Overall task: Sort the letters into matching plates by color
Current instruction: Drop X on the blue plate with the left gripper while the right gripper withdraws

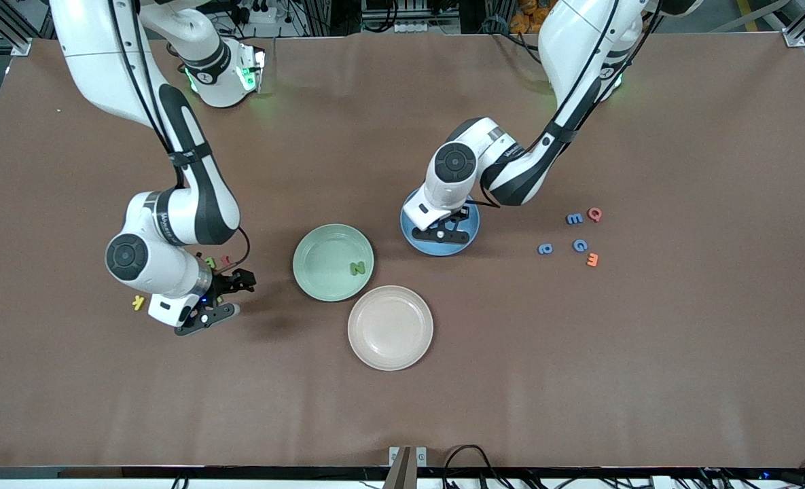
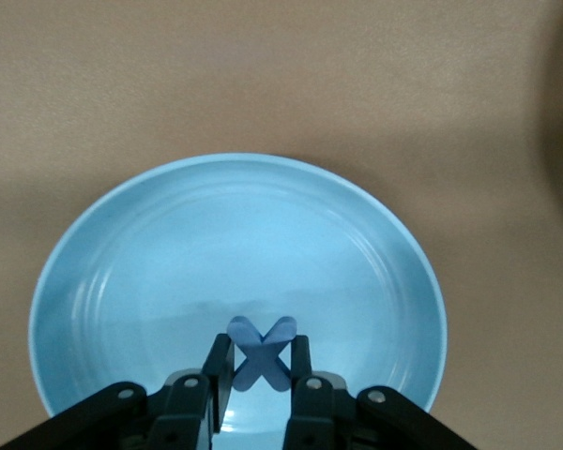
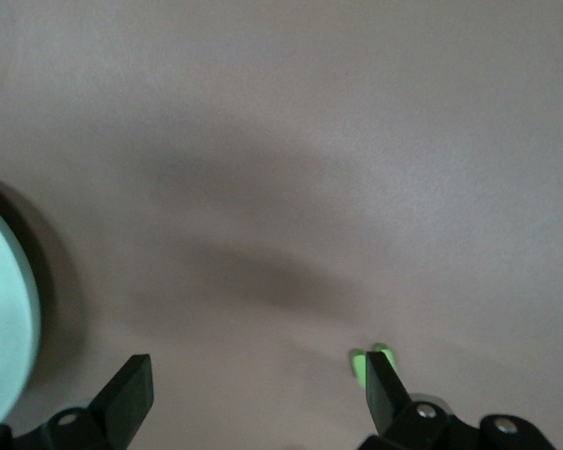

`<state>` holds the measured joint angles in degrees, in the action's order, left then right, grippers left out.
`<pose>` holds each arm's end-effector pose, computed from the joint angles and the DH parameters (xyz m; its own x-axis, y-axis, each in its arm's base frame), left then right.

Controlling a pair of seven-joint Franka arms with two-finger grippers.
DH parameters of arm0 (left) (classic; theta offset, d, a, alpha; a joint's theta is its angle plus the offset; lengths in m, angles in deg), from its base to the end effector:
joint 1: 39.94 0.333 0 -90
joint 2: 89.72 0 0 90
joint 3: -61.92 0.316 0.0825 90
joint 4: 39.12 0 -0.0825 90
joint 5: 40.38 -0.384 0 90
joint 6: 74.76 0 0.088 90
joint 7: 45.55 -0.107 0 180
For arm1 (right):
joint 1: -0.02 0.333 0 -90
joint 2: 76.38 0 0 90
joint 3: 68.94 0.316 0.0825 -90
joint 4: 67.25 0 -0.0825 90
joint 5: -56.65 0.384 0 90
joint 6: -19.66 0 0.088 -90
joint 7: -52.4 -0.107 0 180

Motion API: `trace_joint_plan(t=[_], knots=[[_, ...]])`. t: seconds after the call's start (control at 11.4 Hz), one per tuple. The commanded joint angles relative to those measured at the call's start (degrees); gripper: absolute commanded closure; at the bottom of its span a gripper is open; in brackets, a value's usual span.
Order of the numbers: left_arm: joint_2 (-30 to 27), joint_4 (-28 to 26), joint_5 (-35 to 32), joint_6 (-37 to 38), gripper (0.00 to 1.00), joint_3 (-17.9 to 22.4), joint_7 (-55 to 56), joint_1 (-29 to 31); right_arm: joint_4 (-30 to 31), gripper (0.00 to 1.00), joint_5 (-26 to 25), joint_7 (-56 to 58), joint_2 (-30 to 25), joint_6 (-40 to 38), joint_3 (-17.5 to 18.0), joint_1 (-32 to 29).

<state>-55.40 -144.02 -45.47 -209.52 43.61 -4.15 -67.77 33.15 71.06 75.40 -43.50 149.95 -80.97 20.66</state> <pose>0.4550 -0.4536 0.2141 0.9887 -0.1014 -0.1108 -0.0952 -0.9937 0.0594 0.6503 0.1167 0.2460 0.9146 0.4043 -0.0072 0.4024 -0.9118 -0.0814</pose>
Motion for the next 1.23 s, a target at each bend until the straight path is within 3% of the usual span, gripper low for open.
trace_joint_plan(t=[0.0, 0.26, 0.53, 0.61, 0.7, 0.88, 1.05, 1.14], knots=[[2.33, 3.03, -1.94, 0.63, 1.00, 0.65, 3.60, -1.61, 1.38, 0.00, 0.01, 11.35, -0.36, 0.76, 0.60, -3.06], [3.03, 3.56, -2.55, 0.63, 1.00, 0.65, 4.65, -2.31, 1.91, 0.00, -0.34, 20.92, 0.07, 1.02, 0.51, -4.82], [3.12, 3.56, -4.39, 0.63, 1.00, 0.73, 4.74, -2.40, 2.00, 0.00, -4.63, 23.06, 0.69, 2.60, 0.51, -5.18], [3.21, 3.56, -4.92, 0.63, 0.95, 0.65, 4.74, -2.40, 2.00, 0.00, -5.17, 23.06, 0.95, 3.39, 0.51, -5.09], [3.30, 3.56, -4.93, 0.63, 0.77, 0.65, 4.74, -2.31, 2.43, 0.00, -5.18, 23.06, 1.30, 4.53, 0.51, -5.09], [3.39, 3.56, -5.02, 0.63, 0.52, 0.73, 4.74, -2.31, 5.76, 0.00, -4.92, 22.88, 2.18, 11.87, 0.60, -5.17], [3.30, 3.56, -5.02, 0.55, 0.24, 0.73, 4.74, -2.05, 6.57, 0.00, -4.92, 22.97, 2.97, 13.94, 0.95, -5.88], [3.30, 3.56, -5.02, 0.55, 0.19, 0.73, 4.57, -1.79, 6.65, 0.00, -4.92, 22.97, 2.98, 13.94, 1.04, -5.79]])
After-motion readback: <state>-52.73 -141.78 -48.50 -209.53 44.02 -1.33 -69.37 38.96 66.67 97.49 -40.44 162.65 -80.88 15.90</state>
